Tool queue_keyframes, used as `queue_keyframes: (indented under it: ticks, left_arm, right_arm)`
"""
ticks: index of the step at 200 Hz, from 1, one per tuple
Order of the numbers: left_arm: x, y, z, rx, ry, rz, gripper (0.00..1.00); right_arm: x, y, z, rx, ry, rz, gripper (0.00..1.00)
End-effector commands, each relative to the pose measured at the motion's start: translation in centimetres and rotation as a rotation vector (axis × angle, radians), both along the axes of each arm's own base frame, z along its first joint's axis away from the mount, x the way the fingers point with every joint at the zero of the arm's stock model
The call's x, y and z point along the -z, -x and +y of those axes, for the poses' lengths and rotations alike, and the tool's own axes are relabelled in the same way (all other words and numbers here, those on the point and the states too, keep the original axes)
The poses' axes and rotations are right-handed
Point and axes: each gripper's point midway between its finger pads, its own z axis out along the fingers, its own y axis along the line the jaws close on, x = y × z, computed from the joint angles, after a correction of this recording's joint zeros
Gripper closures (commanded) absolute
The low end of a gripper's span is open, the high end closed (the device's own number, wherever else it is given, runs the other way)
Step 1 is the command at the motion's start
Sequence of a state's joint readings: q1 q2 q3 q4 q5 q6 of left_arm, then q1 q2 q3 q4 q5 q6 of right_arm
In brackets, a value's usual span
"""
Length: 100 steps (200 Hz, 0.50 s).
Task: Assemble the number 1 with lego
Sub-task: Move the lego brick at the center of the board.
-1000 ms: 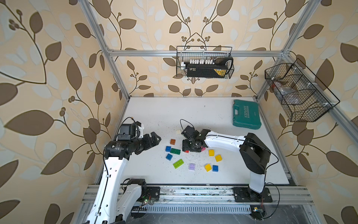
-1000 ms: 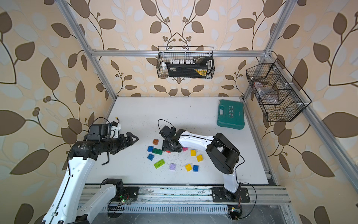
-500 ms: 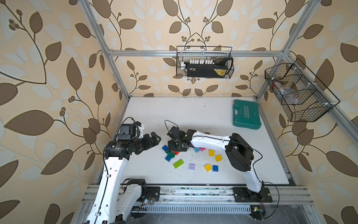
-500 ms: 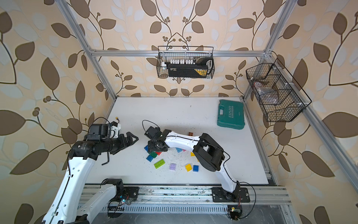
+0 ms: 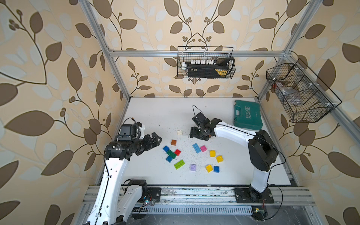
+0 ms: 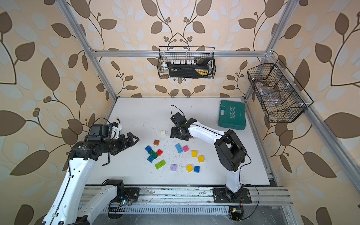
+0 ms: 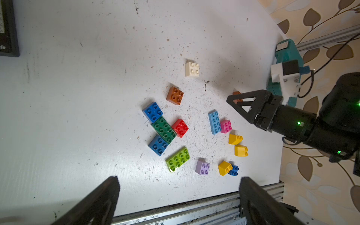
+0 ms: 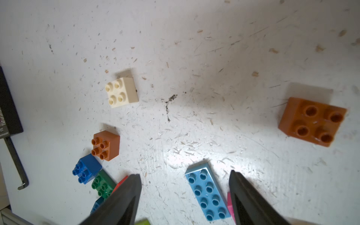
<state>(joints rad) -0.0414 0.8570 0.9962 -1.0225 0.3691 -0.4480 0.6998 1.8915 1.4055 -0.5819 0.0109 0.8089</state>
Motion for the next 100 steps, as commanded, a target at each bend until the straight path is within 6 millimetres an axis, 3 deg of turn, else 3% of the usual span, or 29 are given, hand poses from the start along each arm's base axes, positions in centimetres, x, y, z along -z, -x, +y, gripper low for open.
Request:
queue_keyframes:
  ticks: [1,40,100]
  left_arm:
    - [-0.3,0.0,-0.1,0.008,-0.006,-0.014,0.01]
    - [-0.3,0.0,0.0,0.004,-0.009,-0.014,0.01]
    - [-0.3,0.0,0.0,0.005,-0.010,-0.012,0.01]
  right_arm:
    - [1.6,0.6,0.6,-0.067,0.027,0.033,0.25]
    - [3.7,0.7,1.3,-0.072,0.017,0.078,0.25]
    - [5.2,3.7,5.2,-0.157,0.023,0.105,0.26]
